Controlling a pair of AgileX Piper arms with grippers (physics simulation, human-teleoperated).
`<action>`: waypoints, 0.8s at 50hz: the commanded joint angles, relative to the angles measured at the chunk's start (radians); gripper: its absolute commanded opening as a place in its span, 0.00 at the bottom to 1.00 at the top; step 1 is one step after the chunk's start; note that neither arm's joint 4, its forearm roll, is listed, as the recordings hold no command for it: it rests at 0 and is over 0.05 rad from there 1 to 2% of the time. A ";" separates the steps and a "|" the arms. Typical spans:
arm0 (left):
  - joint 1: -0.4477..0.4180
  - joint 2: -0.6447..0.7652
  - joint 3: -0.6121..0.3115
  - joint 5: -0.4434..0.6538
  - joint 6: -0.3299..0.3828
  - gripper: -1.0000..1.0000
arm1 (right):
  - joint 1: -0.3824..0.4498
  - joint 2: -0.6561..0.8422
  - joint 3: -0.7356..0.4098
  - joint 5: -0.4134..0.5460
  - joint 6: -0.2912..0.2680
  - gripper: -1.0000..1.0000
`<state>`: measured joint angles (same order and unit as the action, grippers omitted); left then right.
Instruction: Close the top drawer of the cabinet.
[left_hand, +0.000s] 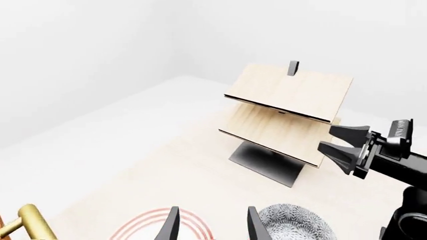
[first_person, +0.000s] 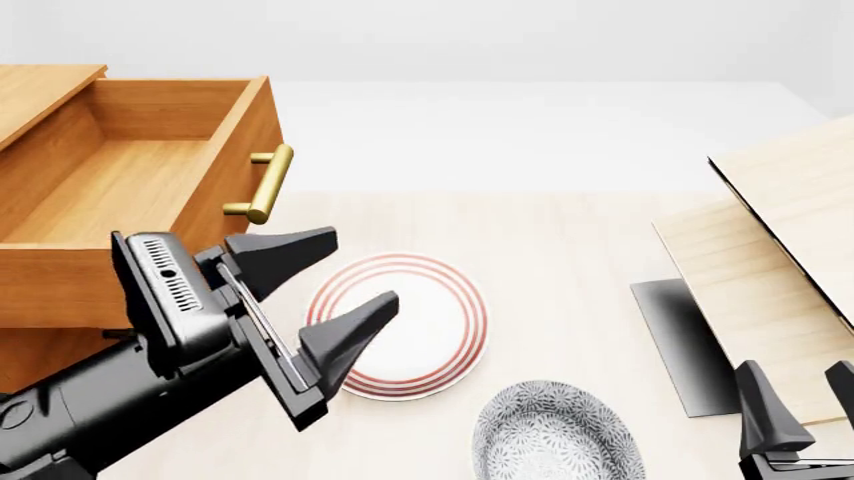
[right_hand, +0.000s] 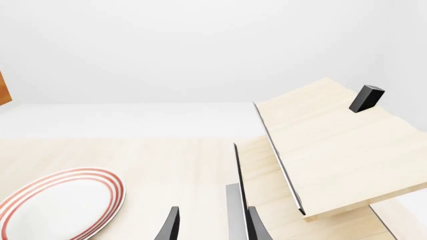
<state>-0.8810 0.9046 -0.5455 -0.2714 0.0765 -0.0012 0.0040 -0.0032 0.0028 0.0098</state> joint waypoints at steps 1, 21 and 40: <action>-0.091 0.223 -0.160 -0.040 0.058 1.00 | 0.000 0.000 0.000 0.000 0.000 1.00; 0.072 0.523 -0.467 0.023 0.166 1.00 | 0.000 0.000 0.000 0.000 0.001 1.00; 0.293 0.694 -0.661 0.151 0.029 1.00 | 0.000 0.000 0.000 0.000 0.000 1.00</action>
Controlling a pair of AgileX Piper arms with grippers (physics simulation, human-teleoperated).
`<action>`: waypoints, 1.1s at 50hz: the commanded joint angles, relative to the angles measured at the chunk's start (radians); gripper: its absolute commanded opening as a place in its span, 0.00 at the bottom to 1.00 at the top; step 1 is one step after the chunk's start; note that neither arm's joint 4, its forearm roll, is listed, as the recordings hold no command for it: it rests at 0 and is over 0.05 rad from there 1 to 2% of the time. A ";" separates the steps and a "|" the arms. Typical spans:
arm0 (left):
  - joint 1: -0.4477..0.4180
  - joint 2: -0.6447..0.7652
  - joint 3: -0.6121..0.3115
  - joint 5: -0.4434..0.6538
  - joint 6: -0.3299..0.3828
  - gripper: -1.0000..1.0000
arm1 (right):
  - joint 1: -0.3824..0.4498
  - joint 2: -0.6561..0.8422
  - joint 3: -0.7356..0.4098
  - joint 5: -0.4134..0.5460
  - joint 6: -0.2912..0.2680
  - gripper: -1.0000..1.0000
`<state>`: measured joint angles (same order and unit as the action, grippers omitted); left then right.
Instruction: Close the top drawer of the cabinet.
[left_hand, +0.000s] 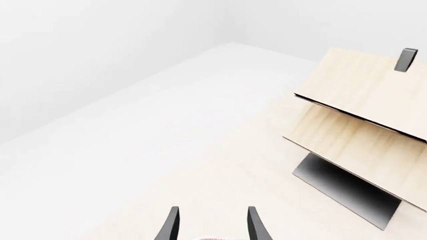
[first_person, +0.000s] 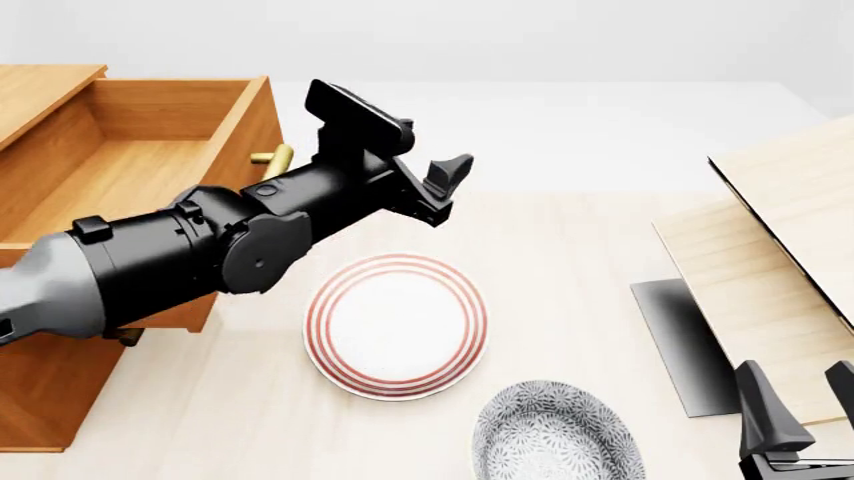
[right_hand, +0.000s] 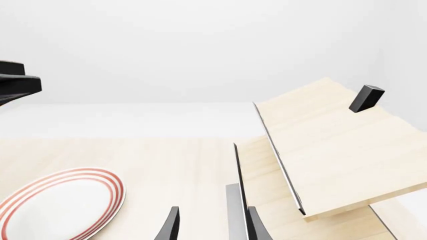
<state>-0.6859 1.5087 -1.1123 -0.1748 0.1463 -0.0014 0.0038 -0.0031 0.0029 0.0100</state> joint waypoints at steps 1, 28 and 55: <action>0.112 0.093 -0.089 0.053 -0.039 1.00 | 0.000 0.000 0.000 0.000 0.000 1.00; 0.324 -0.035 0.109 0.074 -0.012 1.00 | 0.000 0.000 0.000 0.000 0.000 1.00; 0.531 -0.108 0.223 0.046 0.019 1.00 | 0.000 0.000 0.000 0.000 0.000 1.00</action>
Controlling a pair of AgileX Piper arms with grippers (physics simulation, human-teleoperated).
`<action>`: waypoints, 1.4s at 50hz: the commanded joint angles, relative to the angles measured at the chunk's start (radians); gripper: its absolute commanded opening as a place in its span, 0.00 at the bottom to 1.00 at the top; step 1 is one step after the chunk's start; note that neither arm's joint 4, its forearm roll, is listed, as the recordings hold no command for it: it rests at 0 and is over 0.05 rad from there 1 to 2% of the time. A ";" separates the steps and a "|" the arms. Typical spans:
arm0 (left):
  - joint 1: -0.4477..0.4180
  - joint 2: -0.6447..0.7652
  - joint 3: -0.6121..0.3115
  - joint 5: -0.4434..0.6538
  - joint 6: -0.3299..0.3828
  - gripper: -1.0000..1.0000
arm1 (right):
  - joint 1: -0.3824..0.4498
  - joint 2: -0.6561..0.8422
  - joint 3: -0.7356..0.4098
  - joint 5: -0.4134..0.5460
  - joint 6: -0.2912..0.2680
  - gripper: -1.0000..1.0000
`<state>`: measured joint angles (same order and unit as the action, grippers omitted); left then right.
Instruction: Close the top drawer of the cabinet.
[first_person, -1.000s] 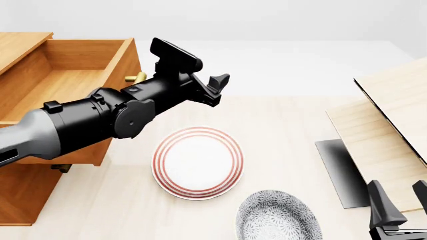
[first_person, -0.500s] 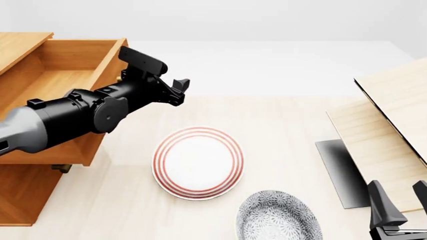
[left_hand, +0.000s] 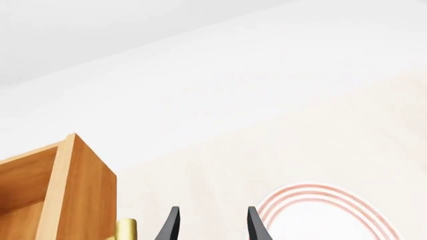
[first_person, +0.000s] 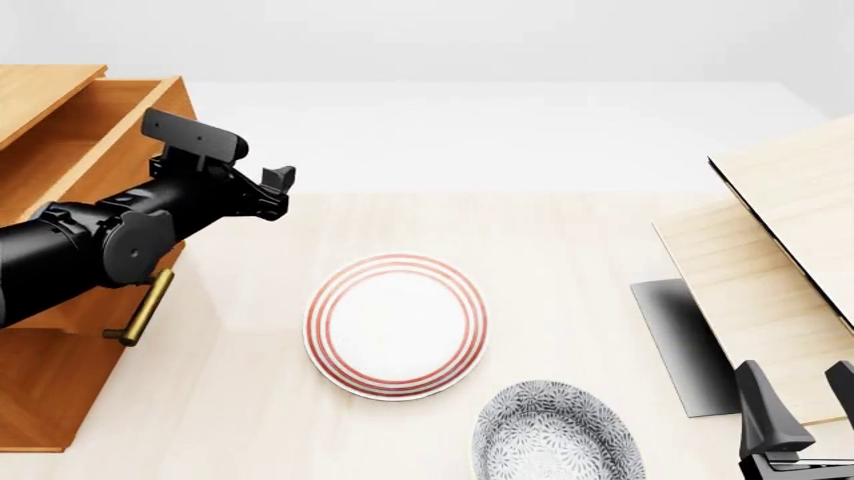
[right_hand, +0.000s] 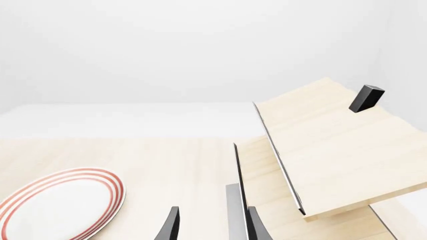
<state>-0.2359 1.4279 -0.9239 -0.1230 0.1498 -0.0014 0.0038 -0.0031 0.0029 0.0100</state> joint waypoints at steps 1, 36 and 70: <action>0.094 -0.030 0.037 -0.007 0.017 1.00 | 0.000 0.000 0.000 0.000 0.000 1.00; 0.355 -0.081 0.052 -0.003 0.079 1.00 | 0.000 0.000 0.000 0.000 0.000 1.00; 0.385 -0.131 0.122 -0.053 0.085 1.00 | 0.000 0.000 0.000 0.000 0.000 1.00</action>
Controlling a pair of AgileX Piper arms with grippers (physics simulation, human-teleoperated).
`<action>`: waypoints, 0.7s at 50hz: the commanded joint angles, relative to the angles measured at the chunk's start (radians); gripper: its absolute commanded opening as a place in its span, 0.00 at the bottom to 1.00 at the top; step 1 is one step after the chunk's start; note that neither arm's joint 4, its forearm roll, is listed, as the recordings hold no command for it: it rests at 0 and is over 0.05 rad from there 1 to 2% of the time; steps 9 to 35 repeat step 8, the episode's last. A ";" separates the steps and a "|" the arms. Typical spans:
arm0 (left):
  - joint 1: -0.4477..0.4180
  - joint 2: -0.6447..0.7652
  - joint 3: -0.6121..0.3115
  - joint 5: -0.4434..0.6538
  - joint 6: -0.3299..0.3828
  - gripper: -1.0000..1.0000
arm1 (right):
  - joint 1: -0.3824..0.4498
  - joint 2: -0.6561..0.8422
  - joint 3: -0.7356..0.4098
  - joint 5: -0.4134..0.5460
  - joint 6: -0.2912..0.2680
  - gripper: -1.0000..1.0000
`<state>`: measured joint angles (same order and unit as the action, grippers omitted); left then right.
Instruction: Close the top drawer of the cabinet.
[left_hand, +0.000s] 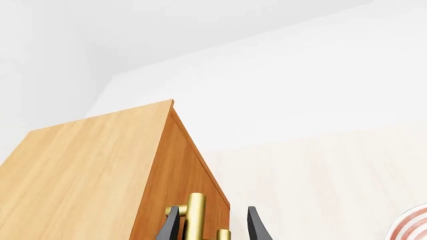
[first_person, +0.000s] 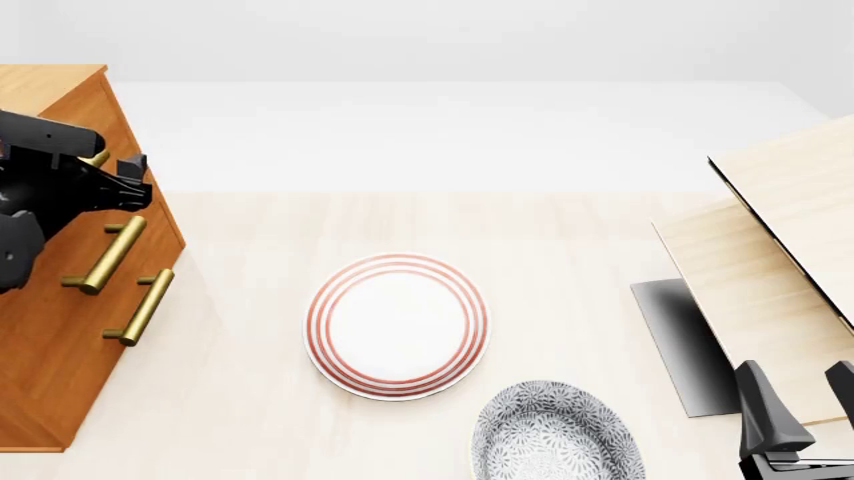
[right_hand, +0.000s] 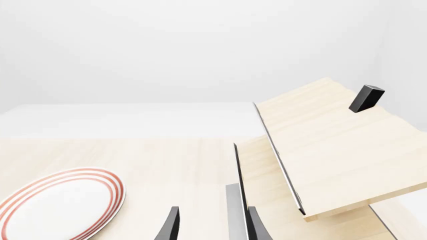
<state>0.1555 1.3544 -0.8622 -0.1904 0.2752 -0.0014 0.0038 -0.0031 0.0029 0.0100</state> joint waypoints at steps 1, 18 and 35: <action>-0.047 -0.090 0.072 0.017 -0.062 1.00 | 0.000 0.000 0.000 0.000 0.000 1.00; -0.298 -0.346 0.287 -0.097 -0.281 1.00 | 0.000 0.000 0.000 0.000 0.000 1.00; -0.298 -0.346 0.287 -0.097 -0.281 1.00 | 0.000 0.000 0.000 0.000 0.000 1.00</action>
